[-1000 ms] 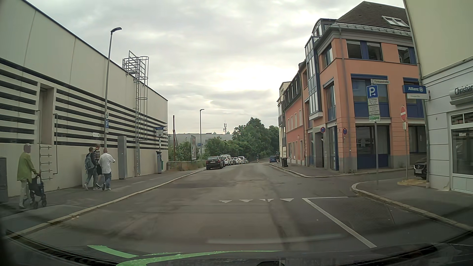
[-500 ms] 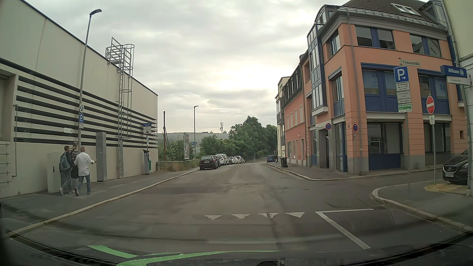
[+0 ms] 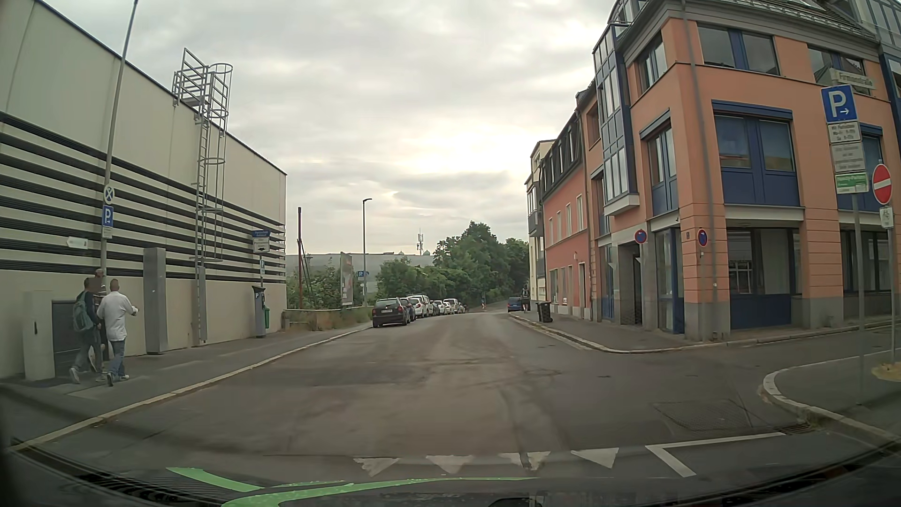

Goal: Follow the waypoints while adhering to traffic rules and regulations

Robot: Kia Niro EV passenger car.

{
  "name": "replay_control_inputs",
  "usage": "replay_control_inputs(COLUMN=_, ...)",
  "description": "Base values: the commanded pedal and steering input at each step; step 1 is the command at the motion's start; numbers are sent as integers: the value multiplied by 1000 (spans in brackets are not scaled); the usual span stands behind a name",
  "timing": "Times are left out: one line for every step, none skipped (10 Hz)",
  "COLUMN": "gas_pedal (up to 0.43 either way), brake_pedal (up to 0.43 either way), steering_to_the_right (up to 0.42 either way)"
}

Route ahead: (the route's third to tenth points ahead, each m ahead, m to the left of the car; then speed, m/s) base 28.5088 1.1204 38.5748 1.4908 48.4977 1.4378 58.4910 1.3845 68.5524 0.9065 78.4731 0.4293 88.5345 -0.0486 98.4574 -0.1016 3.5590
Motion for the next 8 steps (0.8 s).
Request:
replay_control_inputs(gas_pedal=0, brake_pedal=213, steering_to_the_right=0)
replay_control_inputs(gas_pedal=0, brake_pedal=213, steering_to_the_right=-2)
replay_control_inputs(gas_pedal=0, brake_pedal=213, steering_to_the_right=-1)
replay_control_inputs(gas_pedal=0, brake_pedal=201, steering_to_the_right=-2)
replay_control_inputs(gas_pedal=0, brake_pedal=189, steering_to_the_right=-3)
replay_control_inputs(gas_pedal=0, brake_pedal=189, steering_to_the_right=-3)
replay_control_inputs(gas_pedal=0, brake_pedal=189, steering_to_the_right=-3)
replay_control_inputs(gas_pedal=0, brake_pedal=189, steering_to_the_right=-3)
